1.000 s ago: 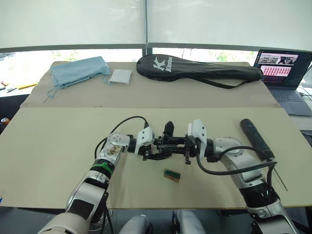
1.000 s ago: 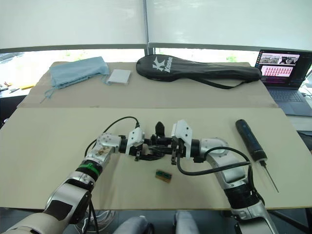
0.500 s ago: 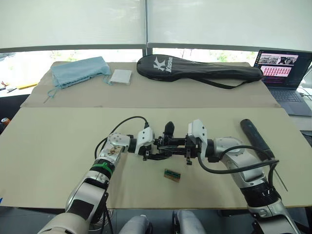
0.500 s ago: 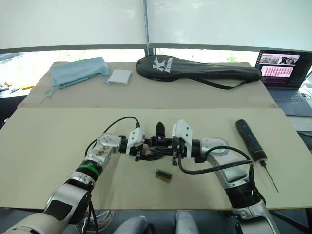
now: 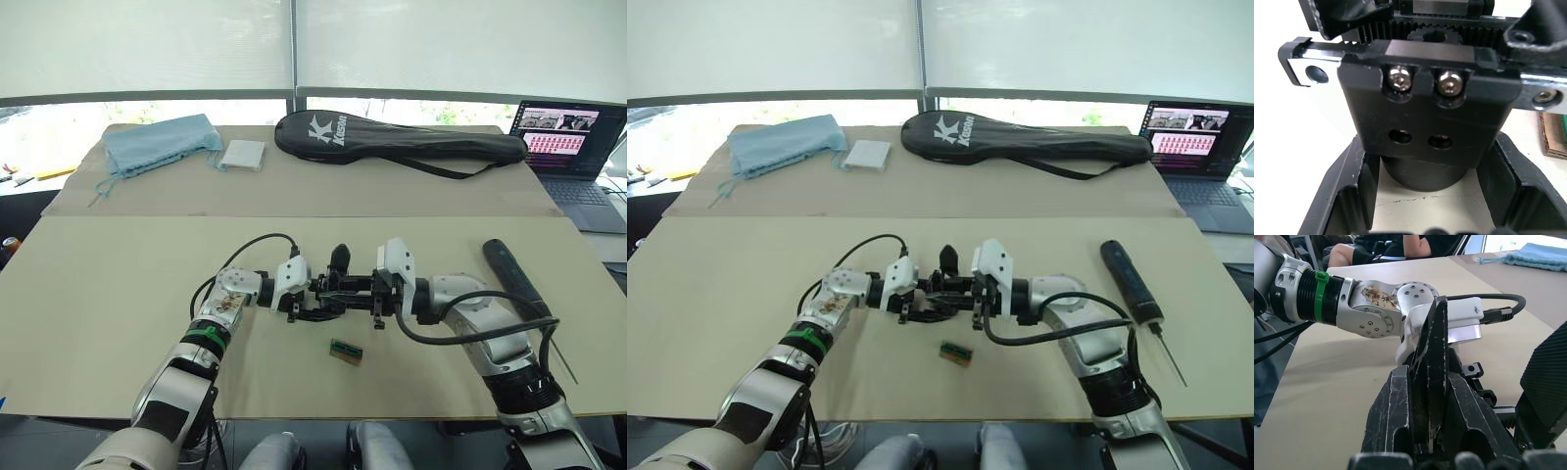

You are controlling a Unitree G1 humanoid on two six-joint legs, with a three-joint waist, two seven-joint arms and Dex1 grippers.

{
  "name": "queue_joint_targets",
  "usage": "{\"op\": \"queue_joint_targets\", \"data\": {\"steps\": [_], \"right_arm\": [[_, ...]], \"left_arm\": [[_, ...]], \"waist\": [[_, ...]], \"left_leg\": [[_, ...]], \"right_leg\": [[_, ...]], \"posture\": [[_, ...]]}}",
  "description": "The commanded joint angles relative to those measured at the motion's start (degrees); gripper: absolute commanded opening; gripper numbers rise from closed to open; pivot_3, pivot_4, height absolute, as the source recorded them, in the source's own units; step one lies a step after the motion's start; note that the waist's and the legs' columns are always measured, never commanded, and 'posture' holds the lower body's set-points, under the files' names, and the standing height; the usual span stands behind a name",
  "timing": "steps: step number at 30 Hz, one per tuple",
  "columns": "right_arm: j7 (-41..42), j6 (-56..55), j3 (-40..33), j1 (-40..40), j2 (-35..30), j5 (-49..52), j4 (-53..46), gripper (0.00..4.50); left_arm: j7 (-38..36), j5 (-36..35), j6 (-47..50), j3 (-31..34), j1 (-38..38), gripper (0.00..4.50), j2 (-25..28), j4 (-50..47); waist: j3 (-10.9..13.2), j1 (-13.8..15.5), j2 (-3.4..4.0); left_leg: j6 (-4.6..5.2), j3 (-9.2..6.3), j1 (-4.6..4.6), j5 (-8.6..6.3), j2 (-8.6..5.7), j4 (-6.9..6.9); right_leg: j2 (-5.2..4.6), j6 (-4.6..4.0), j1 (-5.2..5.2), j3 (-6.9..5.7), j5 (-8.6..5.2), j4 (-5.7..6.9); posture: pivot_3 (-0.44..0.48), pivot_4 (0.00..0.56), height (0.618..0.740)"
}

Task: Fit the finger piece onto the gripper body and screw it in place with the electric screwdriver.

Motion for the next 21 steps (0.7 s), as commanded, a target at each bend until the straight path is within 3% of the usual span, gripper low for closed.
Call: {"op": "queue_joint_targets", "data": {"steps": [1,21], "right_arm": [[-0.8,2.19,0.46,-0.14,-0.79,-0.84,0.83,0.41],[-0.06,6.79,1.77,0.23,-1.97,-0.33,-1.49,0.41]], "left_arm": [[-0.42,1.31,-0.07,-1.1,0.81,2.28,0.13,0.44],[-0.25,1.36,-0.01,-1.05,1.06,2.28,0.42,0.42]], "waist": [[-0.01,0.0,0.0],[-0.1,0.01,0.01]], "left_leg": [[0.0,0.0,0.0,0.0,0.0,0.0],[0.0,0.0,0.01,0.0,0.0,-0.01]], "right_leg": [[0.0,0.0,0.0,0.0,0.0,0.0],[0.0,0.0,0.0,0.0,0.0,0.0]], "posture": [[0.0,0.15,0.74],[0.0,0.15,0.74]]}}
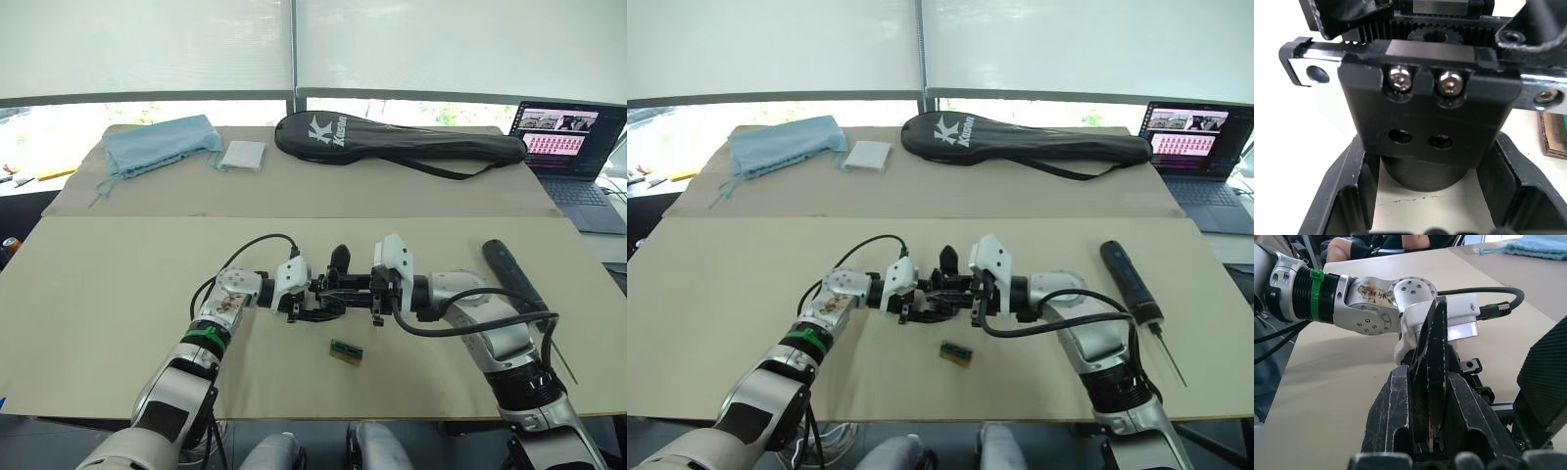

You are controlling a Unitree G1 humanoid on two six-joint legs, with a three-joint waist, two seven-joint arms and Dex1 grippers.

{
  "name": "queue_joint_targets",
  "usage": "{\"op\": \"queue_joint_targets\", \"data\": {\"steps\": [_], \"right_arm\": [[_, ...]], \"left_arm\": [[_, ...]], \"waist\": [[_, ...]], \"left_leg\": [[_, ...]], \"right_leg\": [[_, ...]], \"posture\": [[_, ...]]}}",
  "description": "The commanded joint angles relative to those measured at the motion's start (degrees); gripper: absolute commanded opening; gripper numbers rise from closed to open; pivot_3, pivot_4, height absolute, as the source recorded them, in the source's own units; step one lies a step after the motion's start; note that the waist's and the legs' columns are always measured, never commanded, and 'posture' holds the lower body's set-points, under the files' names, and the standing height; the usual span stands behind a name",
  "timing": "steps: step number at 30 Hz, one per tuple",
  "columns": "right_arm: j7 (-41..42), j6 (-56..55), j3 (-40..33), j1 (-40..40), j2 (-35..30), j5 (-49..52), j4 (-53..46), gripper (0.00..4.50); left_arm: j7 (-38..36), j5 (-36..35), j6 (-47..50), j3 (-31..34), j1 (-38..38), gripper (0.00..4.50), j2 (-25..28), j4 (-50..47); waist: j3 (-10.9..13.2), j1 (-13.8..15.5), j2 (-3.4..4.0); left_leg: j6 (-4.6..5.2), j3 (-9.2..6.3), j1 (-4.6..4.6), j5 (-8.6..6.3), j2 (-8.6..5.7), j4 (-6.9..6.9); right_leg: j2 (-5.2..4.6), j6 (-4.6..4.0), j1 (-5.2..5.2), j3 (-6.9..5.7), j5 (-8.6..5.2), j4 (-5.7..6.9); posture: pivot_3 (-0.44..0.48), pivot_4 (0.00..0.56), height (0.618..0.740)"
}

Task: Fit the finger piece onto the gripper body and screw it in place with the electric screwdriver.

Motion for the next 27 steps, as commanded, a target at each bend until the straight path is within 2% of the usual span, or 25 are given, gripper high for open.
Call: {"op": "queue_joint_targets", "data": {"steps": [1,19,27], "right_arm": [[0.23,2.73,1.57,1.25,-1.26,-0.39,-0.03,0.41],[-2.45,3.08,1.88,0.88,0.08,-1.54,2.59,0.41],[-0.7,3.4,0.76,-0.76,-0.12,1.42,-1.41,0.41]], "left_arm": [[-0.35,1.32,0.1,-0.98,0.96,2.28,0.41,0.42],[-0.32,1.31,0.28,-1.07,1.15,2.28,0.35,0.3],[0.02,1.39,0.26,-1.05,1.24,2.28,0.43,0.34]], "waist": [[-0.01,0.0,-0.01],[-0.19,-0.11,-0.01],[-0.22,-0.1,-0.02]], "left_leg": [[0.0,0.0,0.0,0.0,0.0,0.0],[0.01,0.0,0.05,-0.01,0.01,-0.02],[0.01,0.0,0.07,-0.01,0.01,-0.03]], "right_leg": [[0.0,0.0,0.0,0.0,0.0,0.0],[0.0,0.0,0.03,0.02,0.0,0.0],[0.0,0.0,0.03,0.02,0.0,0.0]], "posture": [[0.0,0.15,0.74],[0.0,0.15,0.74],[0.0,0.15,0.74]]}}
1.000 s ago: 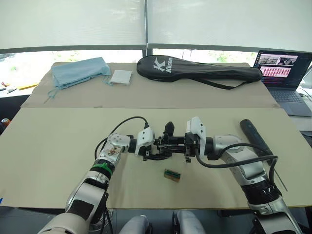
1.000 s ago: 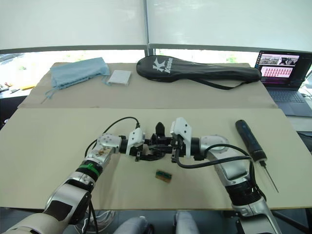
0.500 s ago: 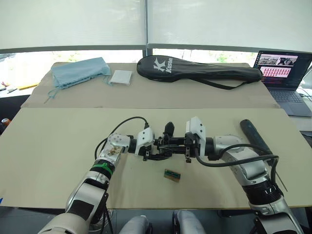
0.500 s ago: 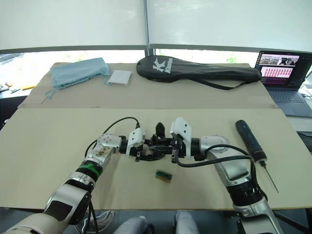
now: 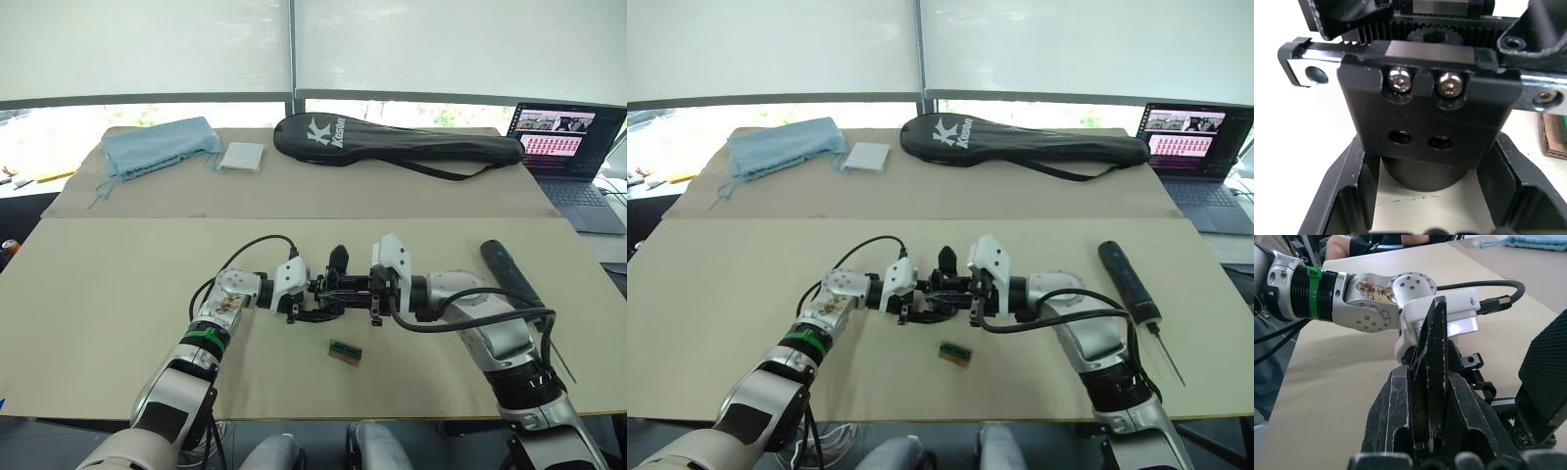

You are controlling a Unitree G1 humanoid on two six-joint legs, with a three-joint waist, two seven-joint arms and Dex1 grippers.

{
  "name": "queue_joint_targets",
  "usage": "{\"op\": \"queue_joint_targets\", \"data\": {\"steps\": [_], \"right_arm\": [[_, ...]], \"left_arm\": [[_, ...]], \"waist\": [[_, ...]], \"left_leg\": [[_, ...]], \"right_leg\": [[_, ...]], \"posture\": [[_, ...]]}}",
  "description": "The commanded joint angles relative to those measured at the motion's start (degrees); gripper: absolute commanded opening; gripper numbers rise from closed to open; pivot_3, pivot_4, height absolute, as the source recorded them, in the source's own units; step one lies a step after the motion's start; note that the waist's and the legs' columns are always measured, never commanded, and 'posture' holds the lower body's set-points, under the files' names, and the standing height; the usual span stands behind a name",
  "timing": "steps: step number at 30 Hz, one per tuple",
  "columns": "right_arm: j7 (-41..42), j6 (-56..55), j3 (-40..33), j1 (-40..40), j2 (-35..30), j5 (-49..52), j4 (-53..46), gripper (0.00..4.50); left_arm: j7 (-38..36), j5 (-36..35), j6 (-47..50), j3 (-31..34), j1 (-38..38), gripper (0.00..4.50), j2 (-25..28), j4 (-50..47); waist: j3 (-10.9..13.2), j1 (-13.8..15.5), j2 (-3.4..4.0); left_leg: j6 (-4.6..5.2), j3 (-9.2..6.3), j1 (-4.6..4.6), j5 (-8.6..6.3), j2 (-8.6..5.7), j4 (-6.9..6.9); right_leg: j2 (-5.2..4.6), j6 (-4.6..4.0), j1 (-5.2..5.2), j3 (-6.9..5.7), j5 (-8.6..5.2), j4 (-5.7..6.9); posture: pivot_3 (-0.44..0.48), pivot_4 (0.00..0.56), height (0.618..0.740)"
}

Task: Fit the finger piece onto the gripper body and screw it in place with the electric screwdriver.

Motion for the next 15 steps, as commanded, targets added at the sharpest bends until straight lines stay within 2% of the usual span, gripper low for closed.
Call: {"op": "queue_joint_targets", "data": {"steps": [1,2,3,11,12,15], "right_arm": [[0.56,0.14,0.1,-0.32,0.07,0.79,-1.53,0.41],[0.99,-0.09,-0.39,-0.82,0.33,1.88,-2.78,0.41],[0.13,-0.37,-1.27,-1.76,1.14,2.65,-3.93,1.46],[-0.01,-0.58,-3.54,-3.83,0.71,5.07,-8.02,4.25],[0.24,-0.31,-3.83,-3.66,0.39,5.49,-8.46,4.49],[1.38,-0.76,-5.07,-2.91,-0.02,7.56,-9.7,4.49]], "left_arm": [[-0.22,1.44,0.15,-1.07,0.93,2.28,0.3,0.41],[-0.2,1.44,0.14,-1.06,0.93,2.28,0.31,0.43],[-0.22,1.4,0.15,-1.03,0.94,2.28,0.32,0.42],[-0.14,1.44,0.1,-0.95,1.15,2.28,0.49,0.68],[-0.08,1.47,0.11,-0.95,1.15,2.28,0.48,0.73],[0.24,1.39,0.56,-0.8,1.16,2.28,0.39,0.76]], "waist": [[0.0,0.0,0.0],[0.0,0.0,0.0],[0.0,-0.01,0.0],[0.0,0.05,0.0],[0.0,0.05,0.0],[0.0,0.04,0.0]], "left_leg": [[0.0,0.0,0.0,0.0,0.0,0.0],[0.0,0.0,0.0,0.0,0.0,0.0],[0.0,0.0,0.0,0.0,0.0,0.0],[0.01,0.0,-0.04,-0.01,0.0,-0.01],[0.01,0.0,-0.04,-0.01,-0.01,-0.01],[0.01,0.0,-0.04,-0.01,-0.01,-0.01]], "right_leg": [[0.0,0.0,0.0,0.0,0.0,0.0],[0.0,0.0,0.0,0.0,0.0,0.0],[0.0,0.0,0.0,0.0,0.0,0.0],[0.0,0.0,-0.04,-0.02,0.0,-0.01],[0.0,0.0,-0.04,-0.02,0.0,-0.02],[0.0,0.0,-0.04,-0.01,0.0,-0.02]], "posture": [[0.0,0.15,0.74],[0.0,0.15,0.74],[0.0,0.15,0.74],[0.0,0.15,0.74],[0.0,0.15,0.74],[0.0,0.15,0.74]]}}
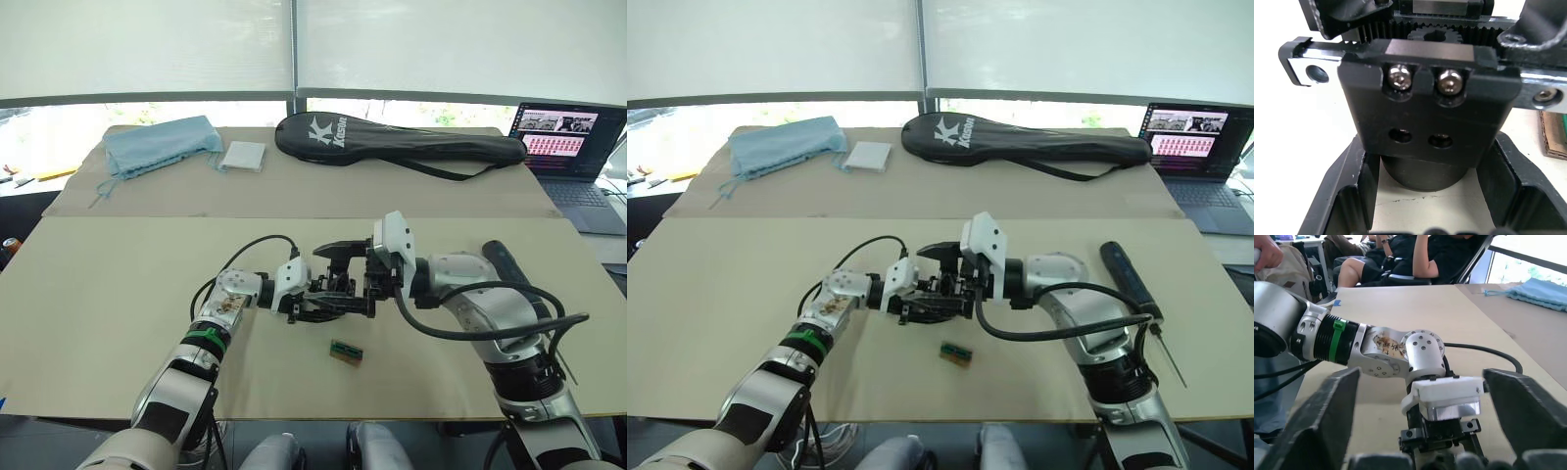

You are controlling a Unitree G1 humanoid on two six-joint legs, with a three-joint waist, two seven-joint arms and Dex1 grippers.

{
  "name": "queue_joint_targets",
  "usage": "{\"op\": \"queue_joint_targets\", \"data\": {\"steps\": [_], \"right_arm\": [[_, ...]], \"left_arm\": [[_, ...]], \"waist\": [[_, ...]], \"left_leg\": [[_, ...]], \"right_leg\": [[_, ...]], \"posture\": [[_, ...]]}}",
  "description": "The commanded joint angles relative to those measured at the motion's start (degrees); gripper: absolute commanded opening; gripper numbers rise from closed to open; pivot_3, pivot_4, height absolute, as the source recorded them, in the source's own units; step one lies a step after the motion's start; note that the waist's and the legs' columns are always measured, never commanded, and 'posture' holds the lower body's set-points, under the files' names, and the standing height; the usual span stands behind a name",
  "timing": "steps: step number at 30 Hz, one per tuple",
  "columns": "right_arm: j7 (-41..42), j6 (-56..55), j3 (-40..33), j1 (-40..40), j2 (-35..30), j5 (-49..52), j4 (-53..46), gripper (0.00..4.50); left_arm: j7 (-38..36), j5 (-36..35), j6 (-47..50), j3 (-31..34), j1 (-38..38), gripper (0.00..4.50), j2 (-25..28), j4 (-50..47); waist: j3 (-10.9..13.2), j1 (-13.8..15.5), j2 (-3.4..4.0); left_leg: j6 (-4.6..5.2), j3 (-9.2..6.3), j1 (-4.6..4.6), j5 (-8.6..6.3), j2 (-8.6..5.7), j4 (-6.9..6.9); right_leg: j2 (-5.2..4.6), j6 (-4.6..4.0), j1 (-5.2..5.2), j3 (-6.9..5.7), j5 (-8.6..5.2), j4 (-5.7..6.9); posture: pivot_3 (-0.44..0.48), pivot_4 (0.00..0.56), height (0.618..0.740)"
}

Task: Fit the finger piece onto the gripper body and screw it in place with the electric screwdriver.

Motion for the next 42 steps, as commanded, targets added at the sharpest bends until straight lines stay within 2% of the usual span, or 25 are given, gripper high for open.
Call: {"op": "queue_joint_targets", "data": {"steps": [1,3,5,7,8,12,17,21,24,28,32,35,38,42], "right_arm": [[1.57,-1.68,-3.3,0.51,-0.33,3.92,-3.76,4.49],[2.0,-2.6,-4.09,0.91,-0.31,4.77,-4.27,4.49],[2.03,-3.41,-5.66,1.72,-0.51,6.01,-5.26,4.5],[1.93,-4.52,-7.28,2.56,-0.7,6.88,-6.33,4.5],[1.77,-4.75,-7.98,2.92,-0.85,7.37,-6.99,4.5],[1.15,-5.15,-10.14,4.45,-1.66,8.84,-9.7,4.5],[-1.45,-3.42,-20.5,13.33,-7.31,13.33,-17.03,4.5],[-3.6,-3.82,-31.91,26.04,-10.55,14.06,-20.3,4.5],[-2.14,-7.64,-42.07,38.47,-10.79,11.13,-22.05,4.5],[-5.75,-11.8,-53.58,49.25,-5.65,11.48,-24.17,4.5],[-8.03,-15.48,-63.2,60.87,1.99,12.95,-25.78,4.5],[-5.96,-19.6,-65.89,68.26,5.65,11.99,-25.5,4.5],[-6.73,-21.86,-65.61,72.95,9.85,12.15,-24.12,4.5],[-8.89,-20.16,-64.75,76.26,10.64,14.53,-24.25,4.5]], "left_arm": [[0.36,1.38,1.11,-0.79,1.13,2.28,0.42,0.82],[0.37,1.26,1.76,-0.74,1.17,2.28,0.37,0.81],[0.5,0.91,2.28,-0.43,1.28,3.33,0.31,0.71],[1.2,1.02,1.9,-0.22,1.37,4.19,0.42,0.67],[1.62,1.11,1.41,-0.06,1.43,4.46,0.59,0.7],[1.44,0.7,0.82,0.5,2.07,4.46,1.76,0.06],[-4.38,-4.65,2.95,4.68,4.84,4.46,8.49,-3.33],[-12.29,-11.15,9.09,8.21,7.14,4.46,14.95,-10.49],[-11.77,-14.34,9.24,11.92,9.01,4.46,17.91,-16.51],[-10.7,-17.32,14.25,14.15,10.61,4.46,20.43,-23.64],[-14.92,-20.62,21.88,13.22,10.93,4.46,23.95,-32.03],[-14.2,-22.48,25.9,13.75,9.06,4.46,24.35,-34.47],[-14.19,-24.1,27.36,14.08,8.79,4.46,23.93,-36.53],[-12.03,-26.36,30.64,14.36,8.98,4.46,23.07,-40.4]], "waist": [[0.0,0.02,0.0],[0.0,-0.04,0.0],[0.0,0.02,0.0],[0.0,0.05,0.0],[0.0,0.06,0.0],[0.0,-0.06,0.0],[0.0,-0.59,0.0],[0.01,-0.31,-0.01],[0.03,0.75,-0.02],[0.04,1.32,0.0],[0.04,1.54,0.01],[0.1,1.47,0.12],[0.1,0.78,0.14],[0.13,-0.11,0.18]], "left_leg": [[0.0,0.0,0.0,0.0,0.0,0.0],[0.0,0.0,0.0,0.0,0.0,0.0],[0.0,0.0,0.0,0.0,0.0,0.0],[0.0,0.0,0.0,0.0,0.01,0.0],[0.0,0.0,0.0,0.0,0.01,-0.01],[0.0,0.0,0.01,0.0,0.01,-0.01],[-0.01,0.01,0.05,0.0,0.03,-0.2],[-0.01,0.02,0.06,0.0,0.04,-0.25],[0.02,0.02,0.01,-0.02,0.02,-0.24],[0.08,0.05,0.06,-0.06,-0.01,-0.19],[0.07,0.05,0.17,-0.07,0.03,-0.38],[0.07,0.12,0.32,-0.07,0.01,-0.41],[0.07,0.2,0.56,-0.09,0.03,-0.47],[0.05,0.27,0.61,-0.09,0.04,-0.52]], "right_leg": [[0.0,0.0,0.0,0.0,0.0,0.0],[0.0,0.0,0.0,0.01,0.0,0.0],[0.0,0.0,0.01,0.01,0.0,0.0],[0.0,0.0,0.01,0.0,0.0,0.0],[0.0,0.0,0.01,0.0,0.0,0.0],[0.0,0.0,0.01,0.02,0.0,0.01],[0.02,-0.01,-0.04,0.03,-0.01,-0.01],[0.01,-0.03,-0.04,-0.01,-0.02,-0.01],[0.0,-0.03,-0.04,0.0,-0.02,-0.06],[-0.02,0.03,0.07,0.04,0.0,-0.14],[0.02,0.03,0.08,0.05,-0.03,-0.12],[0.02,0.02,0.15,0.15,-0.06,-0.09],[0.03,0.08,0.35,0.24,-0.09,-0.09],[0.04,0.13,0.31,0.37,-0.15,-0.01]], "posture": [[0.0,0.15,0.74],[0.0,0.15,0.74],[0.0,0.15,0.74],[0.0,0.15,0.74],[0.0,0.15,0.74],[0.0,0.15,0.74],[0.0,0.15,0.74],[0.0,0.15,0.74],[0.0,0.15,0.74],[0.0,0.15,0.74],[0.0,0.15,0.74],[0.0,0.15,0.74],[0.0,0.15,0.74],[0.0,0.15,0.74]]}}
